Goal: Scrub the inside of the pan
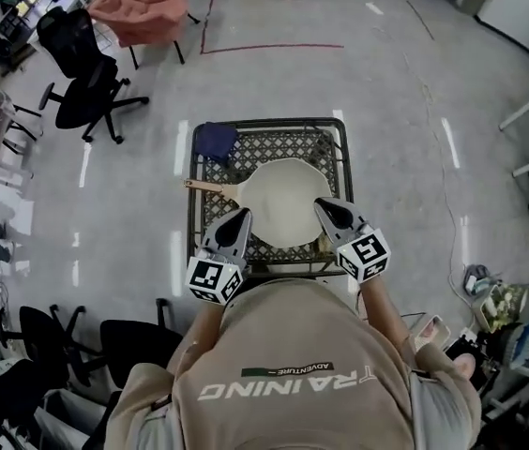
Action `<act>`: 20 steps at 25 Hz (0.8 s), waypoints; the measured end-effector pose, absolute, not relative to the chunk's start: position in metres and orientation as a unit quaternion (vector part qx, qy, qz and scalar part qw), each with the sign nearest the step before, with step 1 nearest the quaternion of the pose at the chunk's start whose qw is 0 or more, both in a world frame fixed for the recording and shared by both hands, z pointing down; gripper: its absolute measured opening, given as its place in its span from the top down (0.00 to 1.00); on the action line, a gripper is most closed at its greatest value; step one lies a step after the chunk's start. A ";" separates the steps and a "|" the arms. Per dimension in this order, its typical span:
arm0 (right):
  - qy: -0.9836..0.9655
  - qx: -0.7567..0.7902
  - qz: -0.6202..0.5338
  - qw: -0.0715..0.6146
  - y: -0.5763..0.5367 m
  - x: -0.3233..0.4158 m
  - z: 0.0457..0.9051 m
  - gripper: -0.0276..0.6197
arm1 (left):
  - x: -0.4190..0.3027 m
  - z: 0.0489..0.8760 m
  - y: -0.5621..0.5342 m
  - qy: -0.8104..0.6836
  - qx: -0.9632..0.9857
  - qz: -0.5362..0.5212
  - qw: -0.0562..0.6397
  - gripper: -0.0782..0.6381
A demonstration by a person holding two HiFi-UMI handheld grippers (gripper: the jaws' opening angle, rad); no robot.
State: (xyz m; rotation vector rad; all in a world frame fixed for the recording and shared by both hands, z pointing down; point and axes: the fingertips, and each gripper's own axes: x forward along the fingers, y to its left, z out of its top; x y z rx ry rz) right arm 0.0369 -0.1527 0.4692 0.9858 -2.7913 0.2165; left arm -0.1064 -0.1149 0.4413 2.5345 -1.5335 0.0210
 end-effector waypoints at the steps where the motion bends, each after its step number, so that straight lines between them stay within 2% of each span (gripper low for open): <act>1: -0.930 0.345 0.083 0.097 -0.156 0.039 0.474 0.93 | -0.109 0.445 -0.117 -0.511 0.854 0.003 0.097 0.87; 10: -0.866 0.460 0.160 0.118 -0.187 0.074 0.511 0.93 | -0.134 0.480 -0.138 -0.470 0.873 0.003 0.128 0.87; 19: -0.830 0.449 0.230 0.238 -0.171 0.130 0.618 0.92 | -0.132 0.487 -0.150 -0.478 0.867 0.015 0.139 0.87; 20: -0.824 0.442 0.249 0.250 -0.165 0.135 0.637 0.89 | -0.131 0.486 -0.149 -0.481 0.865 0.017 0.140 0.87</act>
